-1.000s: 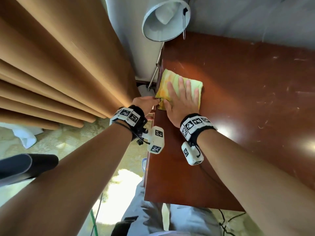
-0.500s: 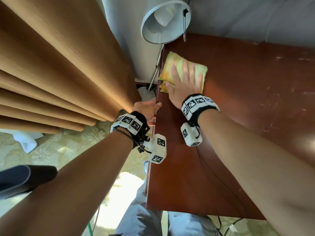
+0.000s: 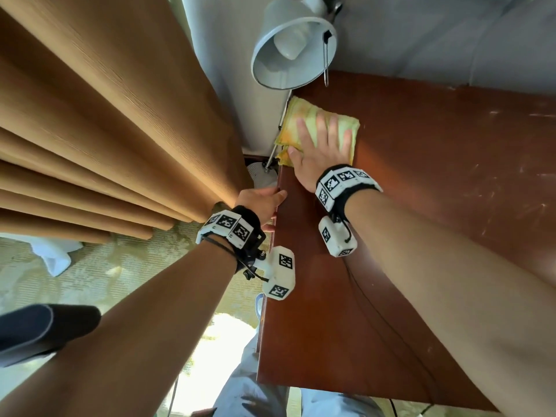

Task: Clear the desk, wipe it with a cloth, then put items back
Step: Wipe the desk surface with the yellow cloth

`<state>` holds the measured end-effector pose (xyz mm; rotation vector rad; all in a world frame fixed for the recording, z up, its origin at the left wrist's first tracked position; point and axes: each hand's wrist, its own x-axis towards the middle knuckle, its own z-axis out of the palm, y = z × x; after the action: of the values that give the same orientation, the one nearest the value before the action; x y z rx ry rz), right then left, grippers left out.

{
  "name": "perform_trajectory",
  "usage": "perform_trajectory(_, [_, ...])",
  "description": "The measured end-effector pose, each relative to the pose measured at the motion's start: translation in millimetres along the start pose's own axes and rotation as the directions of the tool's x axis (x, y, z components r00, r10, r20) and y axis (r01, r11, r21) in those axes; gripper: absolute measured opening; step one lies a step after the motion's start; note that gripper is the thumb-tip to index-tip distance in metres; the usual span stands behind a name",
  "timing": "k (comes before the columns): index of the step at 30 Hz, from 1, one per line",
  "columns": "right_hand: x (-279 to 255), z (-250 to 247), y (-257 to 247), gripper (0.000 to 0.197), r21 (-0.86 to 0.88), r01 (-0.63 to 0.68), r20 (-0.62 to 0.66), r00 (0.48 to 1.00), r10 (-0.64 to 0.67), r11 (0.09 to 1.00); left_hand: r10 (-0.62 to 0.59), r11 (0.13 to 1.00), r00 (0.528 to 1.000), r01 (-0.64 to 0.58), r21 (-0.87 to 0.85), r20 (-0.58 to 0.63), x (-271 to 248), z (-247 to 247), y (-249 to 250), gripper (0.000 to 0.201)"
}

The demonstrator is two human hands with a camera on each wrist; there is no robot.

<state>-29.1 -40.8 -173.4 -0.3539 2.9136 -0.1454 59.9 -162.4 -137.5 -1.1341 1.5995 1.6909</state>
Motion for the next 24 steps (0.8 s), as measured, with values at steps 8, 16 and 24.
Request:
perform_trajectory(8, [-16, 6, -2, 0.067, 0.003, 0.026, -0.037, 0.999, -0.026, 1.0, 0.016, 0.998, 1.0, -0.015, 0.066, -0.013, 0, 1, 6, 0.007])
perform_trajectory(16, [-27, 6, 13, 0.067, 0.01, 0.083, -0.027, 0.996, -0.082, 0.997, 0.074, 0.991, 0.994, -0.066, 0.113, -0.075, 11, 11, 17, 0.026])
perform_trajectory(24, [28, -11, 36, 0.067, -0.01, 0.044, -0.049, 0.998, -0.044, 0.999, 0.083, 0.989, 0.988, -0.065, 0.134, -0.132, 24, 14, 11, 0.048])
